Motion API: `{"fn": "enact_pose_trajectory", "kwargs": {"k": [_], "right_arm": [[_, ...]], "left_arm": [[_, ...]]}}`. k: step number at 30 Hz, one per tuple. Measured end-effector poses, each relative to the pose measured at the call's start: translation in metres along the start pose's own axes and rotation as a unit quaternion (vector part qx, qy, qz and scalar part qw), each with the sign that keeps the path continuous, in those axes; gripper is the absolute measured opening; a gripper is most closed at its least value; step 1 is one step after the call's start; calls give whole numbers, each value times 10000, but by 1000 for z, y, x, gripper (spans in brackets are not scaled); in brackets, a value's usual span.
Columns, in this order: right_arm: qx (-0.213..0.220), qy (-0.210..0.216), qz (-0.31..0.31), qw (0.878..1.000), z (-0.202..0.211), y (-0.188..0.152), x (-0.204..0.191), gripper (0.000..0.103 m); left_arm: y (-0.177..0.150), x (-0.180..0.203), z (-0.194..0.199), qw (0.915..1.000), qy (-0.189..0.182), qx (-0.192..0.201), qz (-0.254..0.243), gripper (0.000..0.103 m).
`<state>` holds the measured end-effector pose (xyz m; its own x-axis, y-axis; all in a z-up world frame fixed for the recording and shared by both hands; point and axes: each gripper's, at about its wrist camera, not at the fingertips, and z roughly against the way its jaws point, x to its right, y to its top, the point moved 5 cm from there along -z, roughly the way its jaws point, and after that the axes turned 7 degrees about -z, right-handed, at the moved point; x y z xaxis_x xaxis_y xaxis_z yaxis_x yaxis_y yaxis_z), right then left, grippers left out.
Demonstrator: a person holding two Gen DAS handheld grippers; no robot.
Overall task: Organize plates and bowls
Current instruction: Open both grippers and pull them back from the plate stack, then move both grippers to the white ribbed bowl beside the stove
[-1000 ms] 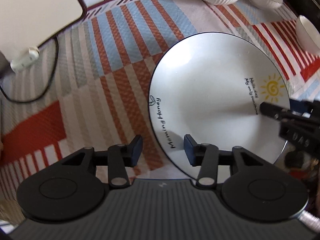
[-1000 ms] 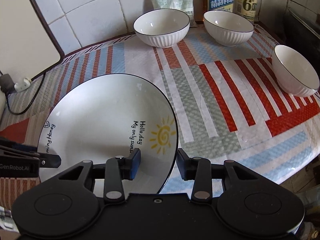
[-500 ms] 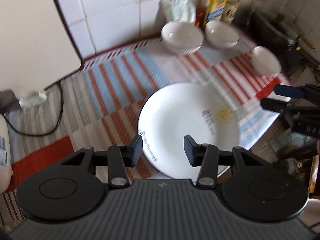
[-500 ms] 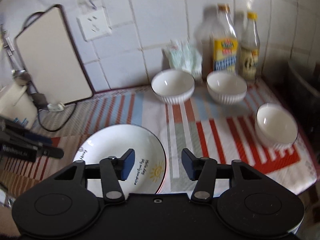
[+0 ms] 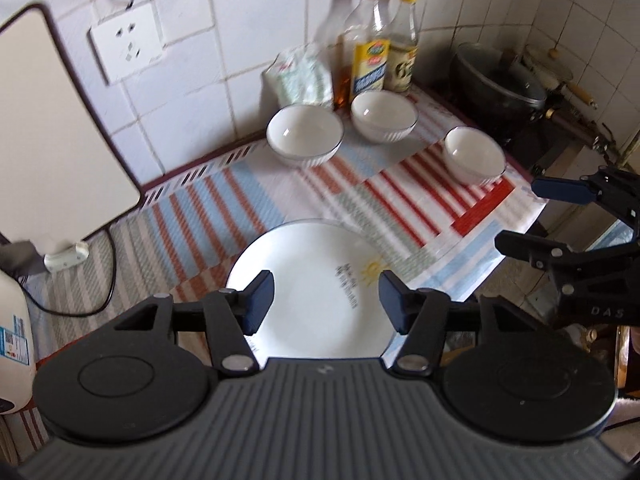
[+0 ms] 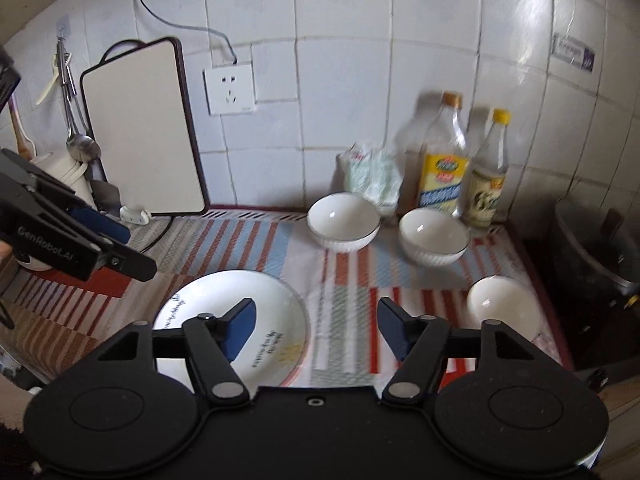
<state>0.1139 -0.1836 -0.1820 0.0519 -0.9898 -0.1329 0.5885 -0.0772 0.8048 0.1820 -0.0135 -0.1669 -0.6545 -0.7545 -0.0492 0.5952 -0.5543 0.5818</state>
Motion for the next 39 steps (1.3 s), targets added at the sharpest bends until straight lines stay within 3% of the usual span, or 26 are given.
{"fn": "enact_pose_trajectory", "kwargs": {"k": [3, 6, 13, 18, 24, 33, 39], "right_arm": [[110, -49, 176, 9998, 16, 4, 19, 77], [304, -63, 314, 9990, 33, 8, 42, 87], [399, -104, 561, 9976, 51, 9, 100, 90], [286, 37, 561, 9980, 36, -6, 145, 97], [-3, 61, -267, 9996, -2, -20, 199, 97], [-197, -62, -507, 9985, -77, -33, 243, 89], [-576, -146, -741, 9955, -124, -41, 264, 71]], "left_arm": [[16, 22, 5, 9998, -22, 200, 22, 63], [33, 44, 6, 9992, -62, 380, 88, 64], [63, 101, -7, 9959, -125, 836, 336, 78], [75, 128, -37, 9922, -147, 1040, 670, 79], [85, 146, -86, 9880, -228, 979, 1172, 79], [97, 166, -162, 9831, 52, 1121, 1443, 77], [107, 172, -212, 9812, 186, 1046, 1610, 68]]}}
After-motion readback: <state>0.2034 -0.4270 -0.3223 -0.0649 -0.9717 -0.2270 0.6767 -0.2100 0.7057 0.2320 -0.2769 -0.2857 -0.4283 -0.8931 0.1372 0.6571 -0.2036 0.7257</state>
